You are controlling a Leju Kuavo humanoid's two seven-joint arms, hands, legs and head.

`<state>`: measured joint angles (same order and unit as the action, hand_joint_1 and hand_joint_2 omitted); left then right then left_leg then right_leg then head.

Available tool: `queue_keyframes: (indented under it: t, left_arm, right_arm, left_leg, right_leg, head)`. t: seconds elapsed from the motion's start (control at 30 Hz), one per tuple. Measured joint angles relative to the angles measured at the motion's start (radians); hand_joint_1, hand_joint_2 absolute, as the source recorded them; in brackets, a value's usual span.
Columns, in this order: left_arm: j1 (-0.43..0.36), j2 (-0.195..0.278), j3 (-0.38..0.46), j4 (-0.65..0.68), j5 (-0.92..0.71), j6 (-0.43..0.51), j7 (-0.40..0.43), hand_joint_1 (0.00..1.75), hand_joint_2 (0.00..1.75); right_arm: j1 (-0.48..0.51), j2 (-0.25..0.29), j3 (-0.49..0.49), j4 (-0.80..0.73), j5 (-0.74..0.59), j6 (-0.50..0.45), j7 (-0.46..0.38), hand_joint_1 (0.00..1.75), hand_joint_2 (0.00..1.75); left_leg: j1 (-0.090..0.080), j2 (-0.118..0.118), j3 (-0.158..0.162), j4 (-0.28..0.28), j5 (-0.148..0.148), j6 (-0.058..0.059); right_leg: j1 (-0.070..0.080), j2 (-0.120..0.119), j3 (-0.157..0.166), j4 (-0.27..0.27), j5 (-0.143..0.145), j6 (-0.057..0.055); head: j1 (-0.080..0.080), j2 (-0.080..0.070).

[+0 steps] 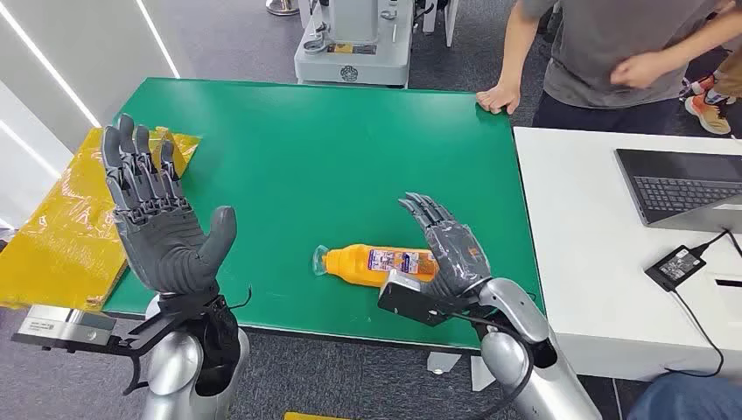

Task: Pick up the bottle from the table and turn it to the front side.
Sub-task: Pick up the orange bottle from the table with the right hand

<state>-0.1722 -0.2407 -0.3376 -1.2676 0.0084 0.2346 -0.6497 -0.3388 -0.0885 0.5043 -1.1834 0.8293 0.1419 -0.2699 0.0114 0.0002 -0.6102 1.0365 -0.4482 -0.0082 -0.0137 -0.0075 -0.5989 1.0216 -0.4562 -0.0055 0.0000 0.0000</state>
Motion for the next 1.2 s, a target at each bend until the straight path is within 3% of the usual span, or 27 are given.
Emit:
queue_keyframes:
  t: [0.53,1.2]
  left_arm:
    - [-0.037,0.000,-0.010,0.036,0.043,0.023,0.000,0.00,1.75]
    - [-0.041,0.003,-0.010,0.045,0.064,0.036,0.001,0.00,1.75]
  right_arm:
    - [-0.251,0.000,0.130,0.411,-0.052,0.079,-0.050,0.00,1.75]
    - [-0.332,-0.009,0.221,0.633,-0.076,0.120,-0.024,0.00,1.75]
  left_leg:
    - [0.000,0.000,0.000,0.000,0.000,0.000]
    - [0.000,0.000,0.000,0.000,0.000,0.000]
  right_leg:
    - [0.000,0.000,0.000,0.000,0.001,0.001]
    - [0.000,0.000,0.000,0.000,0.001,0.001]
  head:
    - [0.000,0.000]
    - [0.000,0.000]
